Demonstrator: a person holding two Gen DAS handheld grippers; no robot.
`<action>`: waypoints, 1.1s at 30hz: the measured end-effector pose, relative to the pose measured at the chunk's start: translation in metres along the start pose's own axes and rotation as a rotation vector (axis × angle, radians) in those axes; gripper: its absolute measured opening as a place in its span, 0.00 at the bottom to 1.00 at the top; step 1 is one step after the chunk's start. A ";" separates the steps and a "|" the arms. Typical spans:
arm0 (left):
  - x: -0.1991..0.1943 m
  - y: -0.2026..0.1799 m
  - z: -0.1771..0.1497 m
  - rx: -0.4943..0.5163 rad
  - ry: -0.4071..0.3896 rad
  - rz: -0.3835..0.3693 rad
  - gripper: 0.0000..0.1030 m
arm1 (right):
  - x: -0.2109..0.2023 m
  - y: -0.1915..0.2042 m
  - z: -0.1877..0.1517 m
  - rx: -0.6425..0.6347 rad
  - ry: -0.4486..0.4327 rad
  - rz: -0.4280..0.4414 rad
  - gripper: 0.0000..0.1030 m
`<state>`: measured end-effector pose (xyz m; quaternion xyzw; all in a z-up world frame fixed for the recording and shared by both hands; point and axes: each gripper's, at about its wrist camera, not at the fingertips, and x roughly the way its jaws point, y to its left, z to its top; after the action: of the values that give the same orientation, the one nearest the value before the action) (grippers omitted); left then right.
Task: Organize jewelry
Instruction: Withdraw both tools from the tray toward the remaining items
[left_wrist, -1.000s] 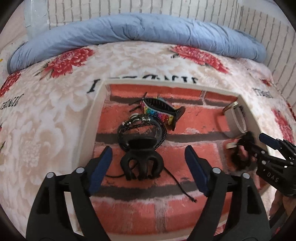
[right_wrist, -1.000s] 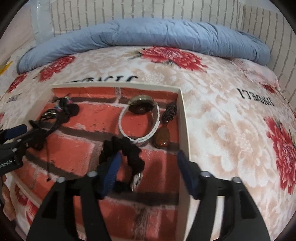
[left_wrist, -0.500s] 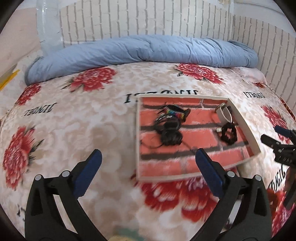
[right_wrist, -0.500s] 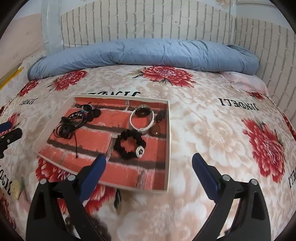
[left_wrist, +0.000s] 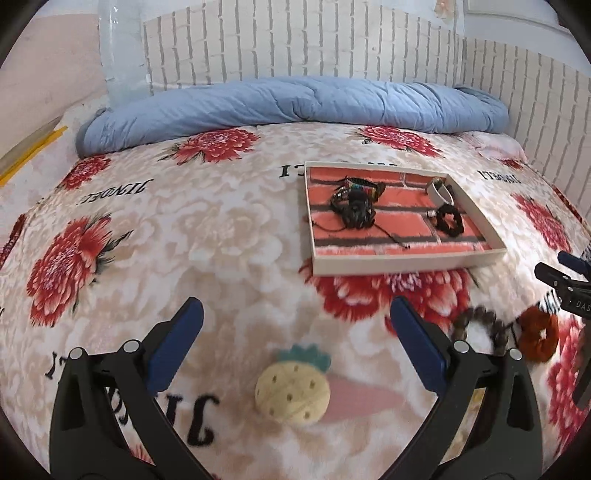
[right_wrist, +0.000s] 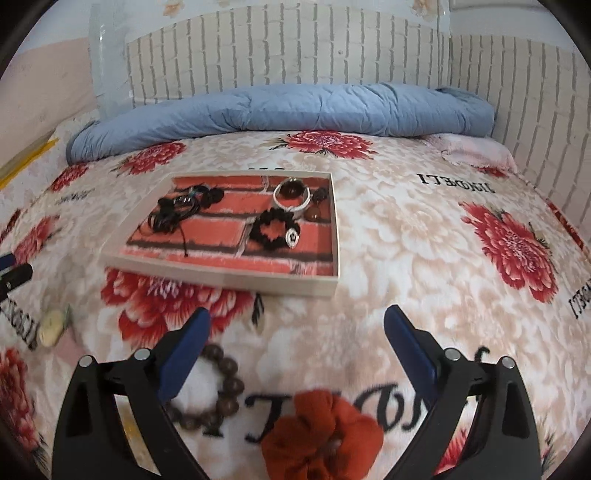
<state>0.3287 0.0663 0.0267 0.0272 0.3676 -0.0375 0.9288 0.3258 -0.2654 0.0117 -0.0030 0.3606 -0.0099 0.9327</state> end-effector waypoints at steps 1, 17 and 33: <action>-0.002 0.000 -0.004 0.002 -0.002 0.003 0.95 | -0.003 0.002 -0.005 -0.006 -0.003 -0.004 0.90; -0.014 0.010 -0.067 -0.003 0.012 0.010 0.95 | -0.047 0.036 -0.068 -0.053 -0.069 0.003 0.90; 0.009 0.011 -0.083 -0.006 0.050 -0.011 0.95 | -0.048 0.043 -0.099 0.004 -0.016 0.057 0.90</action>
<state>0.2802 0.0837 -0.0398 0.0233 0.3909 -0.0408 0.9192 0.2244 -0.2213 -0.0295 0.0090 0.3532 0.0160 0.9354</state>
